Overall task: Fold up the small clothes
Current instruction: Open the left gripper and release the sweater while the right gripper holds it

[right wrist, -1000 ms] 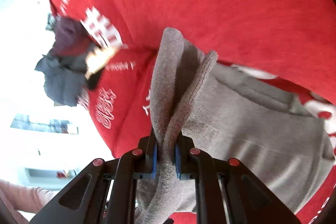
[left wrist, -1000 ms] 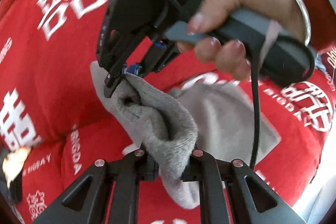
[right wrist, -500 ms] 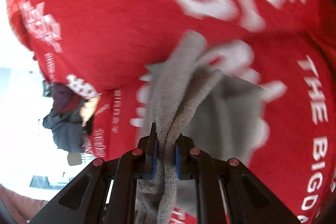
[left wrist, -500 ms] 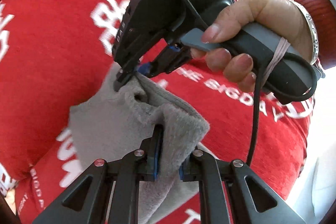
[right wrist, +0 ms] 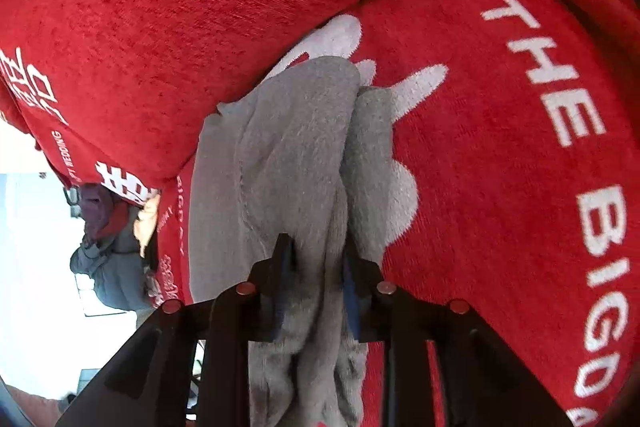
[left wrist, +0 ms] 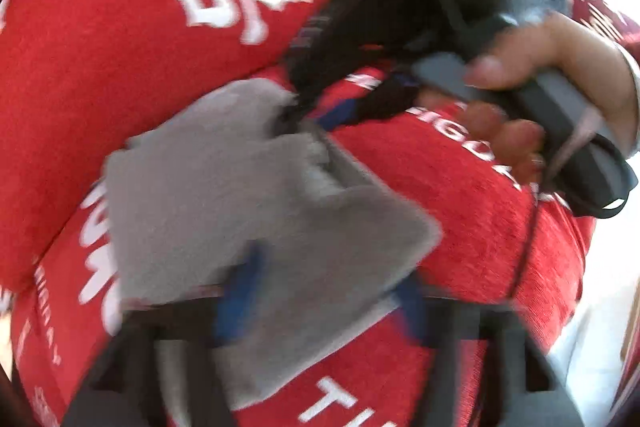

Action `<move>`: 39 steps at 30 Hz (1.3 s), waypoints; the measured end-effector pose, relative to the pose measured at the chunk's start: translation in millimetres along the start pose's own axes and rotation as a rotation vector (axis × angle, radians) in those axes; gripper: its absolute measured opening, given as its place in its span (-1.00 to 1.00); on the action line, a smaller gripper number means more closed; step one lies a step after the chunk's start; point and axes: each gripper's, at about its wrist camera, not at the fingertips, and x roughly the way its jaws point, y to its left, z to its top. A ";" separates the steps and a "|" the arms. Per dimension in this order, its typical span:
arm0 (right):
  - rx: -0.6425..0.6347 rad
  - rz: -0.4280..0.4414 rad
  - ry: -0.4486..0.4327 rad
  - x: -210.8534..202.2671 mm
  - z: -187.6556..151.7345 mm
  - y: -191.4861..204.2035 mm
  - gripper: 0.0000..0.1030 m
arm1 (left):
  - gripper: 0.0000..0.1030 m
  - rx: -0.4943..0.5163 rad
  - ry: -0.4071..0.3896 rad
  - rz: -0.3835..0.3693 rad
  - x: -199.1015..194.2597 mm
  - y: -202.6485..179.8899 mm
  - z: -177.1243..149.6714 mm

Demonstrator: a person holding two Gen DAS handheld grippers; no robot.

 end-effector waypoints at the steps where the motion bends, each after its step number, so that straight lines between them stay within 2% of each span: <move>1: -0.003 -0.012 0.002 -4.1 -2.2 1.7 -0.29 | 0.55 -0.013 -0.011 0.011 -6.2 3.1 -2.1; 2: -0.004 -0.028 0.000 -9.1 -5.6 3.0 -0.14 | 0.55 -0.021 -0.003 0.005 -10.3 6.1 -3.7; 3: -0.003 -0.039 -0.003 -14.1 -9.3 1.5 -0.09 | 0.55 -0.034 0.020 0.003 -14.7 10.9 -6.4; 5: 0.013 -0.053 -0.020 -25.0 -19.6 1.3 -0.05 | 0.55 -0.068 0.052 0.002 -22.4 20.2 -12.0; 8: 0.080 -0.046 -0.070 -46.3 -47.3 -4.4 -0.04 | 0.55 -0.178 0.101 -0.019 -34.2 48.9 -25.0; 11: 0.160 -0.010 -0.110 -65.7 -84.5 -10.8 -0.01 | 0.55 -0.390 0.175 -0.075 -32.9 94.5 -42.6; 14: 0.235 0.051 -0.115 -73.0 -126.5 -13.3 0.01 | 0.55 -0.650 0.256 -0.191 -14.2 144.0 -64.8; 16: 0.281 0.089 -0.094 -63.5 -150.6 -11.2 0.02 | 0.55 -0.704 0.283 -0.237 -2.5 154.1 -75.3; 19: 0.326 0.131 -0.078 -35.6 -166.9 -4.2 0.02 | 0.55 -0.716 0.329 -0.302 18.1 158.1 -84.5; 21: 0.362 0.148 -0.101 -17.0 -166.5 -2.8 0.02 | 0.55 -0.748 0.361 -0.352 30.7 159.3 -90.8; 23: 0.388 0.148 -0.135 -5.4 -162.5 -0.7 0.00 | 0.54 -0.753 0.384 -0.353 36.3 158.5 -93.9; 24: 0.397 0.138 -0.145 -1.8 -160.6 -0.6 -0.07 | 0.32 -0.740 0.381 -0.344 38.1 158.1 -93.3; 25: 0.412 0.126 -0.157 3.9 -157.2 0.6 -0.56 | 0.07 -0.725 0.368 -0.349 37.0 157.0 -91.6; 26: 0.429 0.130 -0.159 9.0 -154.1 2.5 -0.84 | -0.29 -0.709 0.359 -0.372 35.7 155.2 -89.7; 30: 0.397 0.170 -0.190 6.9 -155.1 25.0 -0.84 | -0.39 -0.620 0.320 -0.352 19.6 151.7 -82.8; 33: 0.408 0.129 -0.181 15.9 -166.4 24.2 -0.85 | -0.39 -0.564 0.322 -0.325 18.3 149.2 -88.6; 36: 0.460 0.091 -0.174 27.0 -176.2 -0.9 -0.84 | -0.39 -0.574 0.320 -0.333 22.7 150.9 -96.5; 39: 0.442 0.099 -0.166 29.4 -175.3 -3.1 -0.84 | -0.38 -0.587 0.306 -0.324 22.1 150.0 -95.4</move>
